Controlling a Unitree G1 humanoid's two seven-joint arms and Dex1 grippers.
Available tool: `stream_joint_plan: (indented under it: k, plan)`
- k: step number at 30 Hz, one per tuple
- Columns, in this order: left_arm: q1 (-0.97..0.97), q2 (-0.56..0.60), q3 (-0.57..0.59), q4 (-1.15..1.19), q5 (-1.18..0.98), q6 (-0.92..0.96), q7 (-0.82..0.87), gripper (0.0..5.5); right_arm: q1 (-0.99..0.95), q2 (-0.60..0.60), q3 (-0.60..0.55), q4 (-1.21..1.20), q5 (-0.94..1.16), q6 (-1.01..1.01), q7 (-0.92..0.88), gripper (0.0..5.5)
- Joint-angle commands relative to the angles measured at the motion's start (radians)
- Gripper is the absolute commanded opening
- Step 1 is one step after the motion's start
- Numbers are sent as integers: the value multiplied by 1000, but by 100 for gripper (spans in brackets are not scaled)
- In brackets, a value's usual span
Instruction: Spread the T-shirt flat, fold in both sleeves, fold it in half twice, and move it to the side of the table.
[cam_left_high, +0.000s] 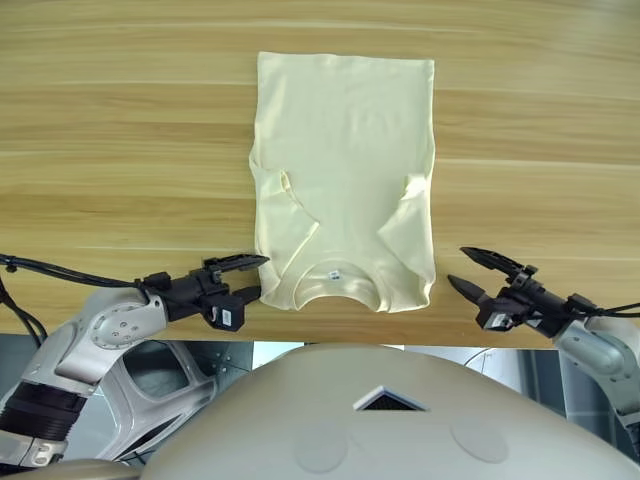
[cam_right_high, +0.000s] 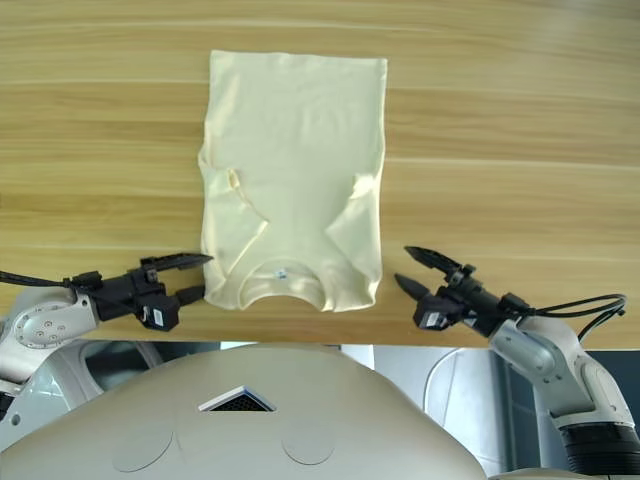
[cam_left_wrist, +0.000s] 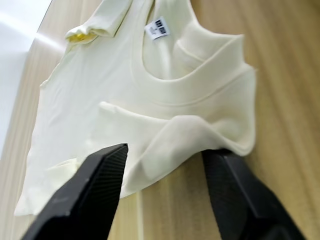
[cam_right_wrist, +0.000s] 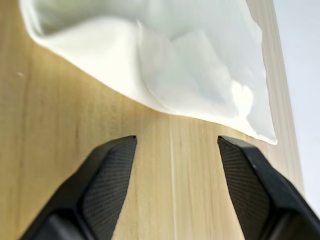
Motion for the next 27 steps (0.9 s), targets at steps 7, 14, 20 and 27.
stream_joint_plan:
  k: [7, 14, 20, 27]
  plan:
    - [-28, 32, -59, 56, 12, -13, -56, 109, 19, -28, 52, -40, 6, -3, 82, 305]
    - [-49, 26, -84, 91, 10, -20, -53, 2, 25, -42, 52, -31, 9, -17, 95, 305]
    - [-67, 17, -91, 109, 11, -19, -42, 2, 17, -59, 73, -23, 13, -30, 113, 305]
    - [-91, 1, -106, 135, 5, -26, -39, 2, -99, -47, 166, 46, 1, -45, 136, 305]
